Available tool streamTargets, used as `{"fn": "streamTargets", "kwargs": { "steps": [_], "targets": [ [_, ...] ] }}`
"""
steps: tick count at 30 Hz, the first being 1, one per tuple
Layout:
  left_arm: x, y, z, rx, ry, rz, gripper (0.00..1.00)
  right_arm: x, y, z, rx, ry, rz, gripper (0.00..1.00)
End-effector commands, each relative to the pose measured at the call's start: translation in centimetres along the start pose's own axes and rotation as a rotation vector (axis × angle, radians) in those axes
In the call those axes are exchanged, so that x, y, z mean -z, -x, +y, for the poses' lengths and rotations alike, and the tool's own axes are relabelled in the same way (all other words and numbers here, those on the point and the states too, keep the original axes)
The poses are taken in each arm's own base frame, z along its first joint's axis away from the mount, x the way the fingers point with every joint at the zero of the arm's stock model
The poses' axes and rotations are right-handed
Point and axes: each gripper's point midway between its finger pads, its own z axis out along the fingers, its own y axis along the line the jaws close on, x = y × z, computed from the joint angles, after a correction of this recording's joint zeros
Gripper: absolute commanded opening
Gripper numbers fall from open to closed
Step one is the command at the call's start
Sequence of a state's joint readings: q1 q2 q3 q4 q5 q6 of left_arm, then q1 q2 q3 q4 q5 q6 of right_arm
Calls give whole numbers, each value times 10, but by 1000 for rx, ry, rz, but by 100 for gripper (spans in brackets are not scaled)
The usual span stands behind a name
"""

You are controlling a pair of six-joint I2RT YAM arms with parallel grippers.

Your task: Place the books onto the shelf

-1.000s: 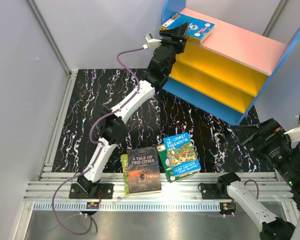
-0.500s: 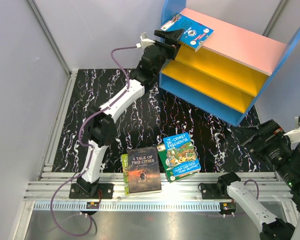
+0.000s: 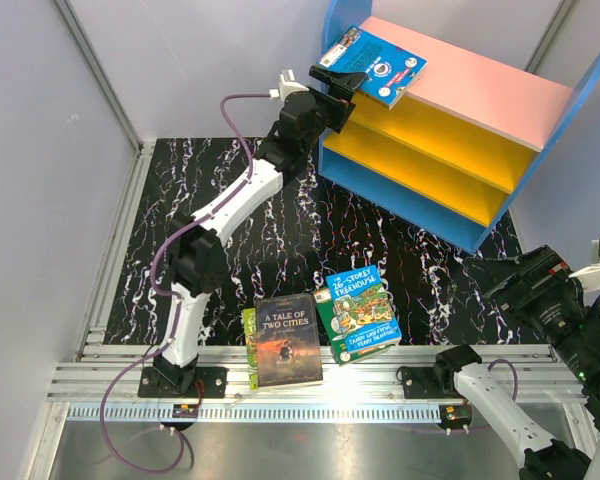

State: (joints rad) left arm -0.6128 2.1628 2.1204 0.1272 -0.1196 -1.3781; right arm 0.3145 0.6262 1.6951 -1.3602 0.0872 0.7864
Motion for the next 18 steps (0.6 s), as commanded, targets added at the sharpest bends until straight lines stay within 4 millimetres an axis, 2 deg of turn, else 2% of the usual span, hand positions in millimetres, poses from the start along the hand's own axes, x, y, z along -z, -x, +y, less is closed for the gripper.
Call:
{"fn": "streamTargets", "kwargs": {
  "steps": [1, 2, 5, 6, 8, 9, 12, 13, 14, 15, 16, 17, 18],
  "targets": [
    [18, 17, -50, -37, -97, -17, 99, 6, -19, -23, -2, -82, 69, 100],
    [19, 20, -59, -34, -117, -22, 99, 6, -20, -23, -3, -80, 71, 100],
    [16, 25, -67, -33, -139, -36, 99, 5, -20, -23, -7, -83, 75, 100],
    [17, 29, -80, -32, -164, -46, 99, 4, -21, -23, -8, -82, 78, 100],
    [12, 30, -81, -31, -163, -51, 99, 4, -22, -23, -10, -83, 81, 100],
    [14, 33, -91, -28, -184, -57, 99, 4, -22, -24, -13, -83, 79, 100],
    [20, 36, -104, -22, -216, -65, 99, 5, -22, -25, -16, -86, 75, 100],
    [20, 35, -99, -25, -205, -63, 98, 6, -22, -25, -17, -85, 72, 100],
    [27, 38, -110, -26, -221, -67, 94, 6, -22, -26, -19, -89, 72, 100],
    [30, 39, -111, -29, -221, -67, 93, 7, -23, -27, -20, -91, 75, 100],
    [31, 37, -101, -35, -198, -64, 91, 8, -22, -26, -22, -86, 69, 100],
    [36, 40, -107, -35, -206, -69, 89, 8, -23, -28, -24, -92, 69, 100],
    [37, 39, -103, -40, -196, -67, 86, 8, -23, -28, -24, -93, 70, 100]
  ]
}}
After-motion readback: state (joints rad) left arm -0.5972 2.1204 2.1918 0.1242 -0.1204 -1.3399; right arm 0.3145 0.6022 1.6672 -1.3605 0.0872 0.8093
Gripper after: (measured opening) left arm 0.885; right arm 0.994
